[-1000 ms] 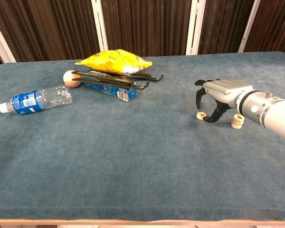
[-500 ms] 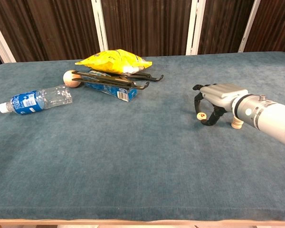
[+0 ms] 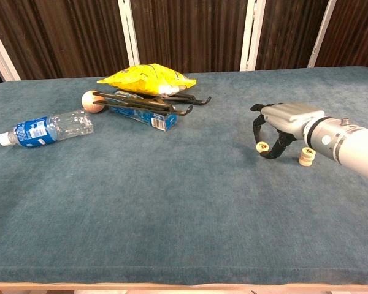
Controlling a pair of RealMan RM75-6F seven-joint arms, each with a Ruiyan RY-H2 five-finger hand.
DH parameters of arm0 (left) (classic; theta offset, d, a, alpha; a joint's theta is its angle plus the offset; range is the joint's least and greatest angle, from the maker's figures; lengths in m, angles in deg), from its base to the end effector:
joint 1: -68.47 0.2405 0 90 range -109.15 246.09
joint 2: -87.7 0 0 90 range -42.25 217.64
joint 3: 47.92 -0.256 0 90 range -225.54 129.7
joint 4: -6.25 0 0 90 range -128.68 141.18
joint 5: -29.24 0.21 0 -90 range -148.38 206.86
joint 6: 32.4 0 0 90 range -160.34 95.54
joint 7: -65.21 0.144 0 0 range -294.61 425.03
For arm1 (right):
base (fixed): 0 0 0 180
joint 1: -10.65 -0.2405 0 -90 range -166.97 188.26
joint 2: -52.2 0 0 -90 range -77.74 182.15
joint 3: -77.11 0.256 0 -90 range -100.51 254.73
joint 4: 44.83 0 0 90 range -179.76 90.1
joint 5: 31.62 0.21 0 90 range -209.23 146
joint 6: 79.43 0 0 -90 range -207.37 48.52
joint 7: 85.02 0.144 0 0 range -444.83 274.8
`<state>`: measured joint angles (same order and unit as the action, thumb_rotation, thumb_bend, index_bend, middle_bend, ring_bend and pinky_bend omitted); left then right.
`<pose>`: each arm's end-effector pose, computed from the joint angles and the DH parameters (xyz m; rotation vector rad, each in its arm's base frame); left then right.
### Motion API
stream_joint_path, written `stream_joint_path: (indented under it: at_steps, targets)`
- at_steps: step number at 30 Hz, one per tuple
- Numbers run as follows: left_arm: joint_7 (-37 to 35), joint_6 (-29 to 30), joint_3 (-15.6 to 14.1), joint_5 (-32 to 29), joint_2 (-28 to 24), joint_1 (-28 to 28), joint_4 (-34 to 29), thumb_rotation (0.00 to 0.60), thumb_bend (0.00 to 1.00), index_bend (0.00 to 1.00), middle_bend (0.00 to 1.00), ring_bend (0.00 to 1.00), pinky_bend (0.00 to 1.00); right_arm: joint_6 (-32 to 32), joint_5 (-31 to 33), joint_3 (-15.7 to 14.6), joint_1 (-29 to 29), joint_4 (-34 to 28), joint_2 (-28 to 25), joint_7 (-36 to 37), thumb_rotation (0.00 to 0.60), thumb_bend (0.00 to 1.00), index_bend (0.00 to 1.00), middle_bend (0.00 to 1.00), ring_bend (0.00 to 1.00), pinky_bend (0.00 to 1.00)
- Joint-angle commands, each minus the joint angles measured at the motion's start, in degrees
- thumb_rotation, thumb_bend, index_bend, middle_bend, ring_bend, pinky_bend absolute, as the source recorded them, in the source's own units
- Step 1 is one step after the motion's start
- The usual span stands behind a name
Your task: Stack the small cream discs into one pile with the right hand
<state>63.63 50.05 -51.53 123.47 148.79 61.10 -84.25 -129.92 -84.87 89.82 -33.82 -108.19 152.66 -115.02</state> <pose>-0.3088 0.1687 0.1504 -1.6334 -0.8894 -0.8514 -0.1907 -0.3828 -0.0521 1.7594 -0.8925 0.6481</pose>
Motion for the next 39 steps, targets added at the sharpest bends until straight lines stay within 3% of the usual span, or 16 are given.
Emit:
stream_joint_path:
  at_steps: [1, 7, 12, 18, 28, 39]
  targets:
    - [0.1, 0.1, 0.0, 0.0, 0.0, 0.0, 0.0, 0.600, 0.47, 0.00, 0.00, 0.00, 0.04, -2.8, -2.7, -0.6, 1.6, -5.7, -3.9, 1.3, 0.600, 0.44, 0.67, 0.08, 0.00, 0.00]
    - [0.5, 0.4, -0.2, 0.4, 0.1, 0.2, -0.2, 0.600, 0.47, 0.00, 0.00, 0.00, 0.04, -5.7, -6.2, -3.3, 5.1, -16.5, -12.4, 1.6, 0.600, 0.44, 0.67, 0.08, 0.00, 0.00]
    - [0.7, 0.2, -0.3, 0.6, 0.2, 0.1, -0.2, 0.600, 0.47, 0.00, 0.00, 0.00, 0.04, -6.6, -9.3, -5.9, 7.3, -19.8, -17.2, 3.1, 0.600, 0.44, 0.67, 0.08, 0.00, 0.00]
    - [1.0, -0.1, -0.4, 0.9, 0.4, -0.1, -0.2, 0.600, 0.47, 0.00, 0.00, 0.00, 0.04, -5.3, -9.7, -6.8, 8.0, -18.0, -18.2, 5.1, 0.600, 0.44, 0.67, 0.08, 0.00, 0.00]
    - [1.1, -0.3, -0.2, 0.4, 0.5, -0.2, -0.2, 0.600, 0.47, 0.00, 0.00, 0.00, 0.04, -2.2, -7.5, -6.1, 7.1, -10.7, -14.9, 6.3, 0.600, 0.44, 0.67, 0.08, 0.00, 0.00]
    - [1.1, -0.3, -0.1, 0.2, 0.5, -0.2, -0.3, 0.600, 0.47, 0.00, 0.00, 0.00, 0.04, -1.2, -7.3, -6.1, 7.0, -8.9, -13.8, 6.6, 0.600, 0.44, 0.65, 0.08, 0.00, 0.00]
